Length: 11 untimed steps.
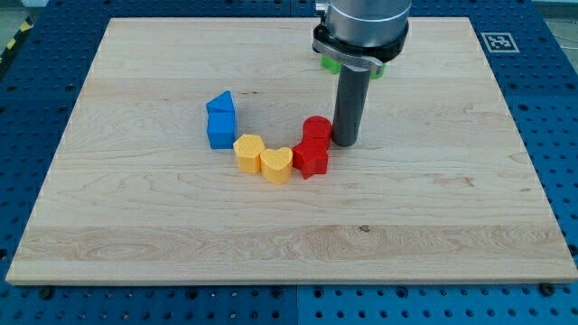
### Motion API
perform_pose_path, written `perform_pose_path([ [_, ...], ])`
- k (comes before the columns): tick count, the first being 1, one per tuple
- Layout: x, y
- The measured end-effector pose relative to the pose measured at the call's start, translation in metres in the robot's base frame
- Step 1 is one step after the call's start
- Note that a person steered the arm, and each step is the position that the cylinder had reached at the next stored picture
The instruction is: Place arm above the yellow blocks
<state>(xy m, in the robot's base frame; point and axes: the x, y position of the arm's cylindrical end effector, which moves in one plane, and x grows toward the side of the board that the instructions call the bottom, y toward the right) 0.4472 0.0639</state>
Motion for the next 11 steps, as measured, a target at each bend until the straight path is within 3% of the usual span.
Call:
perform_pose_path([
  [3, -0.036, 0.026],
  [4, -0.070, -0.036],
  [5, -0.064, -0.093],
  [6, -0.039, -0.103],
  [11, -0.021, -0.072],
])
